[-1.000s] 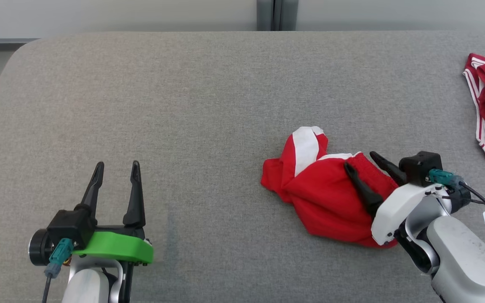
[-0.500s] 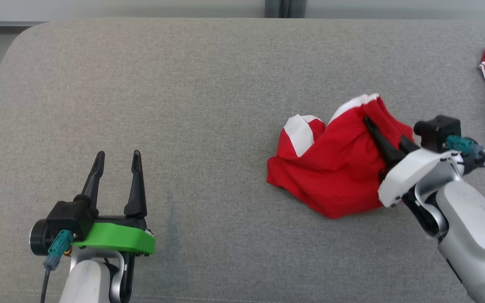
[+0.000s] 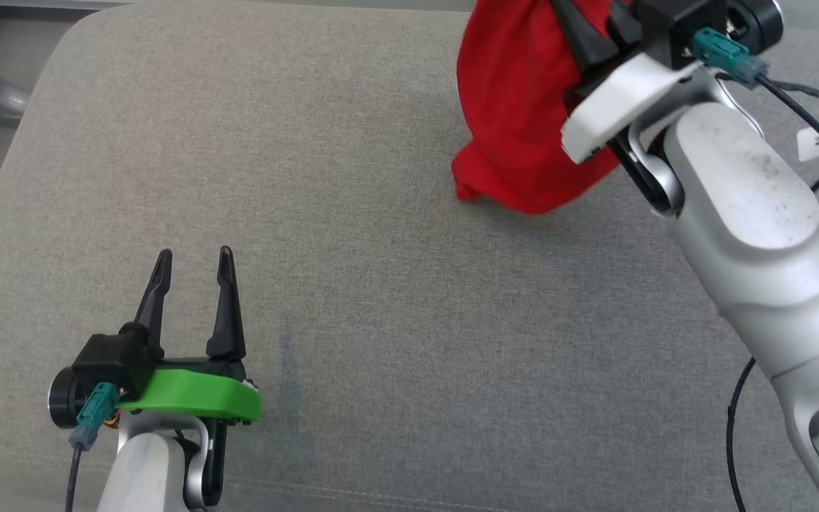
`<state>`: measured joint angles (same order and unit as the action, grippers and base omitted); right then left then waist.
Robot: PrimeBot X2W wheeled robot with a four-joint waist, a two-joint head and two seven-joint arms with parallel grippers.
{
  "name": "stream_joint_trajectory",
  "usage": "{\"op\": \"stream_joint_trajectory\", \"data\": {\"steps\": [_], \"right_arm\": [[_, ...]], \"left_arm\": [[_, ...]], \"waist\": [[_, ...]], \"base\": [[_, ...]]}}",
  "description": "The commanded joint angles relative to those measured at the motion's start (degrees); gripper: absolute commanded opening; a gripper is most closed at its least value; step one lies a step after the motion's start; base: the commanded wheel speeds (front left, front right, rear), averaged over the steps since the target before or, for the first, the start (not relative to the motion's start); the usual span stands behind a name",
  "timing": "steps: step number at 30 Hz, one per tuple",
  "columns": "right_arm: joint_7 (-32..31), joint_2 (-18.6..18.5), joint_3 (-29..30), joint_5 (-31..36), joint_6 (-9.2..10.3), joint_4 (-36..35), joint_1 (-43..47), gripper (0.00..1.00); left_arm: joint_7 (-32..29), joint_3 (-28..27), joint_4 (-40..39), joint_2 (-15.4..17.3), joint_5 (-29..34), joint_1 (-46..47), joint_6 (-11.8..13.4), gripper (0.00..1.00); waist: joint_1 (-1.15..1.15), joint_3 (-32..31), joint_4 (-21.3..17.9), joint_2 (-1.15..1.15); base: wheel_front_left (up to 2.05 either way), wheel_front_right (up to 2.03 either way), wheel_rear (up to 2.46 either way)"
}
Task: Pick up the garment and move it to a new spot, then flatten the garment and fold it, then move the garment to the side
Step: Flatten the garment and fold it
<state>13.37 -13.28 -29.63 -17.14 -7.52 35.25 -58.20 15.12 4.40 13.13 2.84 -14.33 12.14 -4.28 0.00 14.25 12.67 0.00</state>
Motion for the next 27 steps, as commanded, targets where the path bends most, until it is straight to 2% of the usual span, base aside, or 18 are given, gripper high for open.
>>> {"op": "stream_joint_trajectory", "data": {"steps": [1,5,8,15,22,26,27], "right_arm": [[0.86,0.4,-0.74,1.26,0.08,0.76,-1.94,0.0],[1.74,1.54,-2.3,3.3,0.08,1.03,-4.75,0.0],[1.82,0.96,-5.0,4.48,0.08,-1.2,-2.54,0.0],[1.85,-4.18,-11.29,3.63,0.09,-10.31,10.91,0.0],[1.85,-8.89,-12.14,4.09,0.09,-22.16,28.68,0.0],[1.85,-9.88,-11.41,4.1,0.1,-25.35,37.86,0.0],[1.85,-9.69,-10.97,4.05,0.1,-26.18,39.63,0.29]], "left_arm": [[0.01,-0.22,-0.17,0.12,-0.33,0.65,0.24,1.0],[0.01,-0.56,-0.47,0.12,-0.45,0.84,0.43,1.0],[0.01,-0.5,-0.67,0.12,-0.62,0.84,0.73,1.0],[0.01,-0.48,-0.65,0.12,-0.73,-0.15,0.94,1.0],[0.01,-0.69,-0.25,0.12,0.29,-1.0,0.44,1.0],[0.01,-0.71,0.04,0.12,0.59,-1.25,0.16,1.0],[0.01,-0.86,0.14,0.12,0.73,-1.33,0.13,1.0]], "waist": [[0.0,0.13,0.07,0.0],[0.0,0.34,-0.3,0.0],[0.0,0.36,-0.87,0.0],[0.0,0.06,-2.82,0.0],[0.0,-1.42,-4.75,0.0],[0.0,-2.21,-5.95,0.0],[0.0,-2.4,-6.32,0.0]], "base": [[0.0,0.0,0.0],[0.0,0.0,0.0],[0.0,0.0,0.0],[0.0,0.0,0.0],[0.0,0.0,0.0],[0.0,0.0,0.0],[0.0,0.0,0.0]]}}
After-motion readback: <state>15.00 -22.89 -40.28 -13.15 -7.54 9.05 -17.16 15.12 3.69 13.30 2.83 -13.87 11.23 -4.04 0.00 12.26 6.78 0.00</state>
